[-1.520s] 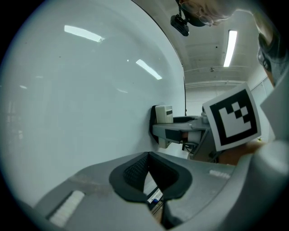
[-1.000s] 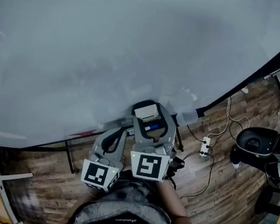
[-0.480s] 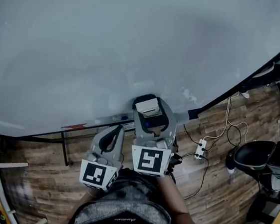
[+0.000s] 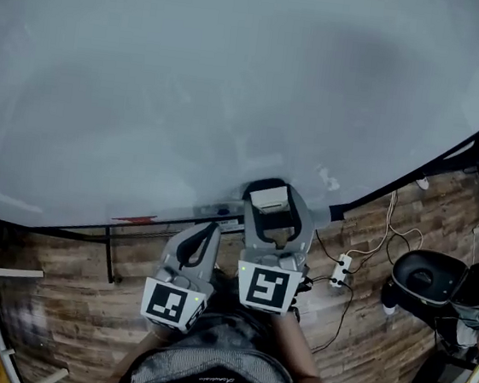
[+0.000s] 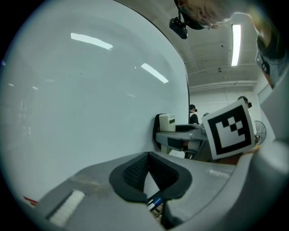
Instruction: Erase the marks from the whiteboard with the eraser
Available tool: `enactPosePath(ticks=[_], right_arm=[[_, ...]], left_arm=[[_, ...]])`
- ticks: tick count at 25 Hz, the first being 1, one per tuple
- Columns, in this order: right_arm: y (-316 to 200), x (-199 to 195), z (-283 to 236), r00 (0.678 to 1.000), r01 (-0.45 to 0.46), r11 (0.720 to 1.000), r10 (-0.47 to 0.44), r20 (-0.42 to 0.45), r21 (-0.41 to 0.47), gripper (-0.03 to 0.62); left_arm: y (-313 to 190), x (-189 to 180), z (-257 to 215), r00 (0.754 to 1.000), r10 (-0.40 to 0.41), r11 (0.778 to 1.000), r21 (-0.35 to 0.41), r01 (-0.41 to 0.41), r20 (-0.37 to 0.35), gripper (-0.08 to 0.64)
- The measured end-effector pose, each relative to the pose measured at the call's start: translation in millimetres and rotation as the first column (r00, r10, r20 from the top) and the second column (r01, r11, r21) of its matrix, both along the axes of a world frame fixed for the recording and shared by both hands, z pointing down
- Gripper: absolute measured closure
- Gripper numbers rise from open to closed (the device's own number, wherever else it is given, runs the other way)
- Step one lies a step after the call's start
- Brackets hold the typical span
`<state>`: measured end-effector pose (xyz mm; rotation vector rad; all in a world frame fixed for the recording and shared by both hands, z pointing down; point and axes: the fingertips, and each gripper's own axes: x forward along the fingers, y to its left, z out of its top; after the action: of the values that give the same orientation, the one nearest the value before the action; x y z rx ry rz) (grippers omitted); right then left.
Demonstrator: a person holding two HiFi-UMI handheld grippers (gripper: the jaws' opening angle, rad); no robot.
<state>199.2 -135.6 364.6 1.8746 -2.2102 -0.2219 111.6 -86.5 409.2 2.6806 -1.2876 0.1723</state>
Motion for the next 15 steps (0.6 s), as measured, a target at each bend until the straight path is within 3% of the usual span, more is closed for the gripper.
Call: enactPosePath(ticks=[11, 15], right_arm=[[1, 0, -1, 0.999, -0.045, 0.999, 0.045, 0.0, -0.001, 0.33], [1, 0, 1, 0.999, -0.046, 0.999, 0.046, 0.001, -0.003, 0.33]], left_arm=[[-8, -1, 0, 0.994, 0.095, 0.995, -0.021, -0.096, -0.045, 0.557], [-10, -6, 5, 0.994, 0.105, 0.994, -0.015, -0.106, -0.018, 0.557]])
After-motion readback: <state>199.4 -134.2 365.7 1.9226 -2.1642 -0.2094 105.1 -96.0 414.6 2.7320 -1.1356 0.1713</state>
